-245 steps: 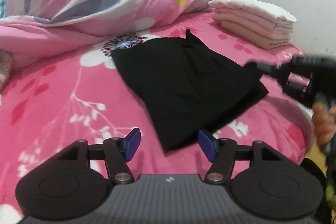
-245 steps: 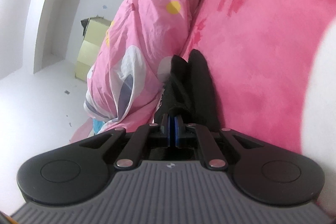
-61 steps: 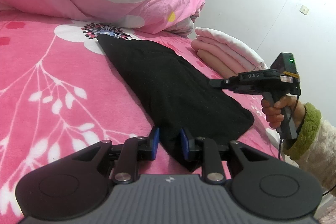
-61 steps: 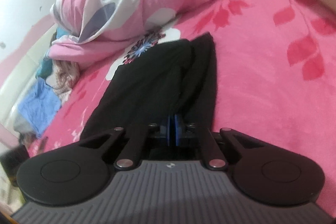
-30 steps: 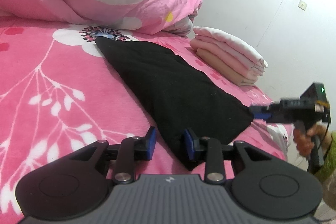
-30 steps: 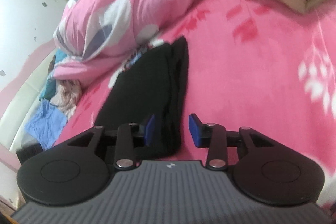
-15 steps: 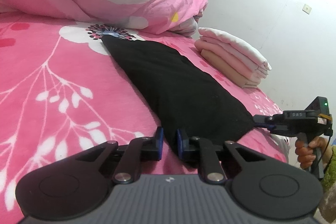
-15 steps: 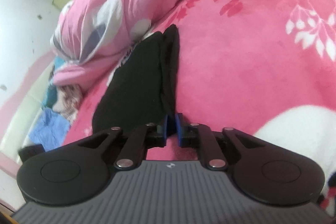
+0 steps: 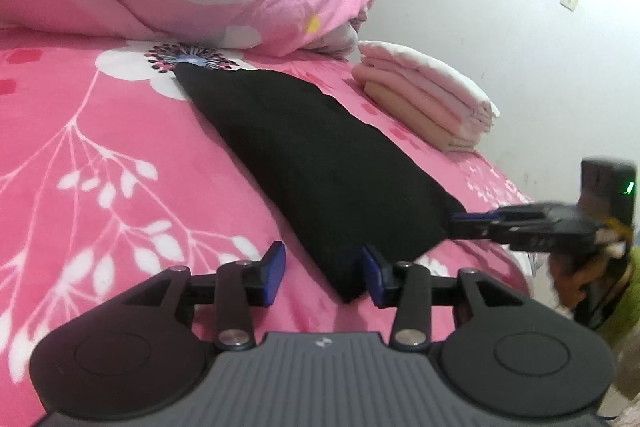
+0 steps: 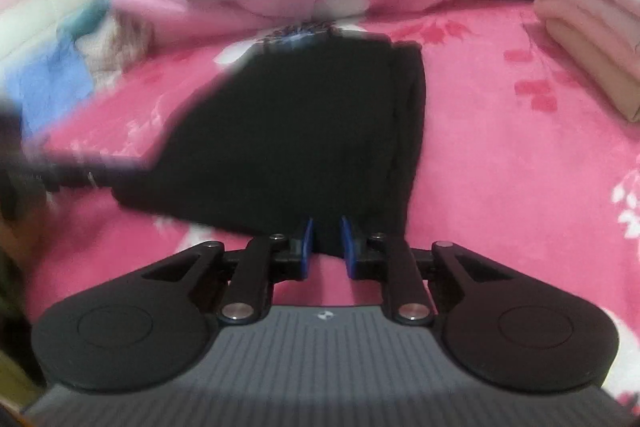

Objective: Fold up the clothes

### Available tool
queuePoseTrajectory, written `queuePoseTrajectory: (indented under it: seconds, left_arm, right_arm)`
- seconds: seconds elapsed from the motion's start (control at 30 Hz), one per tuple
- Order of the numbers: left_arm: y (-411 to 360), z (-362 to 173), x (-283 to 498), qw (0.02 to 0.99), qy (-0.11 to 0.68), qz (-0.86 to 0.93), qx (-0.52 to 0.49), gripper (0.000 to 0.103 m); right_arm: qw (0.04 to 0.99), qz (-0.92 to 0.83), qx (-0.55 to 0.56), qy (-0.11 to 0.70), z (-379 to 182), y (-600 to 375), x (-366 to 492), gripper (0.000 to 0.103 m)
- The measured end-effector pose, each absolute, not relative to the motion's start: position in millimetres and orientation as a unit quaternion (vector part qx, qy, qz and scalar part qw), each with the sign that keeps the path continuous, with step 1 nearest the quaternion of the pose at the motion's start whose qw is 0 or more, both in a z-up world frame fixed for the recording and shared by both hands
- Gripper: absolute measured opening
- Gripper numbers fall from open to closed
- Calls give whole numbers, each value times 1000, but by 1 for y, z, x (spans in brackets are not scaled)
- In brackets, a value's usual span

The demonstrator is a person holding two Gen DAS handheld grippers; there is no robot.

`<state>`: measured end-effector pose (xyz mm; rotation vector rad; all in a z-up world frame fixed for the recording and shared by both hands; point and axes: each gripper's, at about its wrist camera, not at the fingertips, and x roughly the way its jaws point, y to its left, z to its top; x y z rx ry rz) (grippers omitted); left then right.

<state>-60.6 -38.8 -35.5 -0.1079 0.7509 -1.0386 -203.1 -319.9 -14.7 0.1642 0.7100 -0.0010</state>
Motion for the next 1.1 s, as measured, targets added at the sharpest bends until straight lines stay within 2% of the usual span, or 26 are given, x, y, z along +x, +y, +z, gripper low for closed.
queuePoseTrajectory:
  seconds: [0.1, 0.17, 0.27, 0.4, 0.47, 0.5, 0.57, 0.67, 0.77, 0.93, 1.1]
  left_arm:
    - [-41, -35, -65, 794, 354, -492, -48, 41]
    - [-42, -35, -67, 791, 357, -496, -45, 34]
    - [-44, -35, -73, 789, 356, -500, -36, 32]
    - [-44, -35, -76, 786, 360, -502, -33, 31]
    - [-44, -35, -76, 784, 365, -501, -37, 29]
    - [-44, -35, -76, 783, 368, -501, -40, 28]
    - [-44, -36, -75, 780, 374, -500, -46, 15]
    - [-44, -37, -75, 780, 377, -497, -49, 9]
    - [-43, -36, -78, 782, 371, -499, -44, 7]
    - [-42, -34, -81, 777, 370, -508, -40, 5]
    - [-38, -31, -82, 766, 379, -518, -44, 1]
  right_arm:
    - [940, 0, 67, 335, 11, -311, -201, 16]
    - [950, 15, 54, 306, 26, -301, -191, 16]
    - [957, 38, 26, 285, 26, -284, -165, 16]
    - [936, 61, 21, 346, -12, -282, -152, 16]
    - [932, 65, 23, 355, -10, -284, -162, 16]
    - [929, 66, 24, 364, -4, -284, -166, 16]
    - [926, 67, 16, 371, 9, -281, -169, 16]
    - [939, 81, -19, 333, 26, -264, -153, 16]
    - [943, 109, -29, 312, 21, -252, -124, 16]
    - [920, 165, -61, 349, -9, -239, -118, 16]
    - [915, 201, -69, 343, 8, -240, -133, 15]
